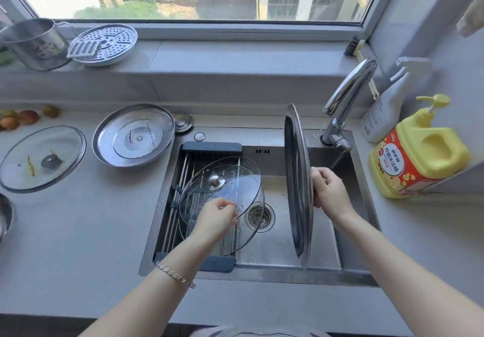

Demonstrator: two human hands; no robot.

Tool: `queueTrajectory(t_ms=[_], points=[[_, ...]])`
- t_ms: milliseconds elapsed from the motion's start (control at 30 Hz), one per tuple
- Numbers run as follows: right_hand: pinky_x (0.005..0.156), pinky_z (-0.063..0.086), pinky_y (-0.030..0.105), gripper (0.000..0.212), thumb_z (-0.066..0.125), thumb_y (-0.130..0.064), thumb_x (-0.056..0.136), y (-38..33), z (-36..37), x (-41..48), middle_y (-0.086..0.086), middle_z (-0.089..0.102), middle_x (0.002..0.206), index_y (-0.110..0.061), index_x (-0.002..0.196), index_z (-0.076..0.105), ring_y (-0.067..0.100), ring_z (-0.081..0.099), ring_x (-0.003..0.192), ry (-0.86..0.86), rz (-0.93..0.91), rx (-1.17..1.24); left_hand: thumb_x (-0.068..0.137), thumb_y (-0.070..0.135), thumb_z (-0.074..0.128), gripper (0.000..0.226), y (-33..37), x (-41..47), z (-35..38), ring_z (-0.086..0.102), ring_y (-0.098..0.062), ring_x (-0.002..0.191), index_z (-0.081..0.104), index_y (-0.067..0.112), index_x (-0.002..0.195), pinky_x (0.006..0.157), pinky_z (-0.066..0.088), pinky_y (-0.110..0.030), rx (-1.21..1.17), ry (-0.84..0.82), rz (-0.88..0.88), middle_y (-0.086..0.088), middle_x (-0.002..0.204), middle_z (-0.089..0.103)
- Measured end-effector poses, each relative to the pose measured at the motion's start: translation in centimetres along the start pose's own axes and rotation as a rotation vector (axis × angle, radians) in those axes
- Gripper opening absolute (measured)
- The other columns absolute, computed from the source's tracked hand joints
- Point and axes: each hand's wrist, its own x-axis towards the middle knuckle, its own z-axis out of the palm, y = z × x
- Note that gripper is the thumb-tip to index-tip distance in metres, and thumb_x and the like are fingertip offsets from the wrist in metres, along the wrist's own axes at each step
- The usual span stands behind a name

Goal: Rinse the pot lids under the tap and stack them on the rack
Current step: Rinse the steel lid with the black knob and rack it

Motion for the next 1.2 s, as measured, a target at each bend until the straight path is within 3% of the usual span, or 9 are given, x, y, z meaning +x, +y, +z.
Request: queueTrajectory(t_ms=[200, 300, 467, 600, 733, 800, 900, 1033, 1200], points=[[0.054, 0.042, 0.028, 0.022, 0.051, -0.036, 0.091, 2.0, 1.5, -0.4, 0.002, 0.057, 0.066, -0.015, 0.085, 0.057, 0.017, 0.050, 0.051, 0.029, 0.059, -0.216, 0.089, 0.010, 0.048, 0.016, -1.2, 0.2, -2.3, 0.066, -0.018, 0.093, 0.061, 0.020, 0.087, 0.087, 0.051, -0.038, 0.032, 0.028, 0.004, -0.002, 0.090, 0.070], [0.070, 0.049, 0.038, 0.017, 0.052, -0.037, 0.088, 2.2, 2.8, -0.5, 0.000, 0.060, 0.069, -0.023, 0.081, 0.056, 0.025, 0.055, 0.065, -0.006, 0.059, -0.313, 0.090, 0.010, 0.047, 0.018, -2.1, 0.3, -3.8, 0.066, -0.020, 0.093, 0.060, 0.020, 0.083, 0.088, 0.050, -0.040, 0.029, 0.046, -0.022, -0.006, 0.094, 0.069], [0.075, 0.040, 0.031, 0.028, 0.054, -0.042, 0.086, 0.5, 5.9, -0.9, 0.004, 0.065, 0.101, -0.020, 0.103, 0.057, 0.029, 0.057, 0.101, -0.049, 0.018, -0.640, 0.091, 0.007, 0.045, 0.017, -3.8, 1.3, -6.6, 0.064, -0.022, 0.088, 0.060, 0.014, 0.087, 0.084, 0.052, -0.038, -0.022, 0.096, -0.055, -0.006, 0.087, 0.067], [0.068, 0.038, 0.028, 0.032, 0.057, -0.049, 0.079, -3.5, 9.2, 0.5, 0.001, 0.067, 0.102, -0.024, 0.097, 0.059, 0.025, 0.059, 0.097, -0.054, -0.182, -0.876, 0.093, 0.006, 0.042, 0.017, -4.8, 1.6, -9.1, 0.061, -0.015, 0.076, 0.057, 0.012, 0.089, 0.065, 0.047, -0.024, -0.033, 0.093, -0.090, -0.005, 0.084, 0.064], [0.064, 0.034, 0.027, 0.030, 0.056, -0.046, 0.079, -6.5, 14.2, 2.7, 0.002, 0.067, 0.097, -0.020, 0.091, 0.060, 0.025, 0.060, 0.094, -0.146, -0.365, -1.141, 0.093, 0.010, 0.042, 0.018, -6.0, 1.9, -11.5, 0.064, -0.017, 0.082, 0.060, 0.013, 0.090, 0.078, 0.050, -0.032, -0.022, 0.085, -0.109, -0.003, 0.084, 0.066], [0.062, 0.035, 0.027, 0.024, 0.054, -0.043, 0.079, -6.6, 16.8, 3.5, 0.004, 0.066, 0.095, -0.020, 0.085, 0.055, 0.027, 0.061, 0.090, -0.207, -0.410, -1.236, 0.093, 0.009, 0.041, 0.019, -6.4, 2.0, -12.6, 0.064, -0.015, 0.080, 0.059, 0.013, 0.089, 0.076, 0.050, -0.030, -0.051, 0.084, -0.116, -0.006, 0.088, 0.066], [0.056, 0.031, 0.026, 0.019, 0.053, -0.037, 0.079, -5.8, 20.1, 4.3, 0.005, 0.064, 0.092, -0.019, 0.080, 0.046, 0.028, 0.059, 0.084, -0.288, -0.414, -1.356, 0.094, 0.008, 0.042, 0.017, -7.0, 1.9, -14.1, 0.063, -0.014, 0.079, 0.059, 0.010, 0.092, 0.064, 0.046, -0.020, -0.087, 0.097, -0.121, -0.005, 0.087, 0.065], [0.057, 0.034, 0.026, 0.021, 0.054, -0.037, 0.079, -4.6, 22.6, 5.0, 0.005, 0.066, 0.090, -0.018, 0.086, 0.058, 0.026, 0.060, 0.084, -0.302, -0.364, -1.382, 0.093, 0.009, 0.042, 0.019, -7.9, 2.1, -15.7, 0.065, -0.018, 0.088, 0.061, 0.012, 0.090, 0.070, 0.047, -0.026, -0.071, 0.100, -0.128, -0.006, 0.092, 0.068], [0.063, 0.036, 0.029, 0.033, 0.050, -0.046, 0.085, -2.5, 23.8, 4.9, 0.005, 0.063, 0.095, -0.015, 0.098, 0.054, 0.026, 0.060, 0.091, -0.309, -0.305, -1.321, 0.094, 0.010, 0.042, 0.019, -8.0, 2.9, -16.7, 0.066, -0.017, 0.090, 0.061, 0.012, 0.092, 0.072, 0.048, -0.026, -0.080, 0.099, -0.132, -0.003, 0.090, 0.068]])
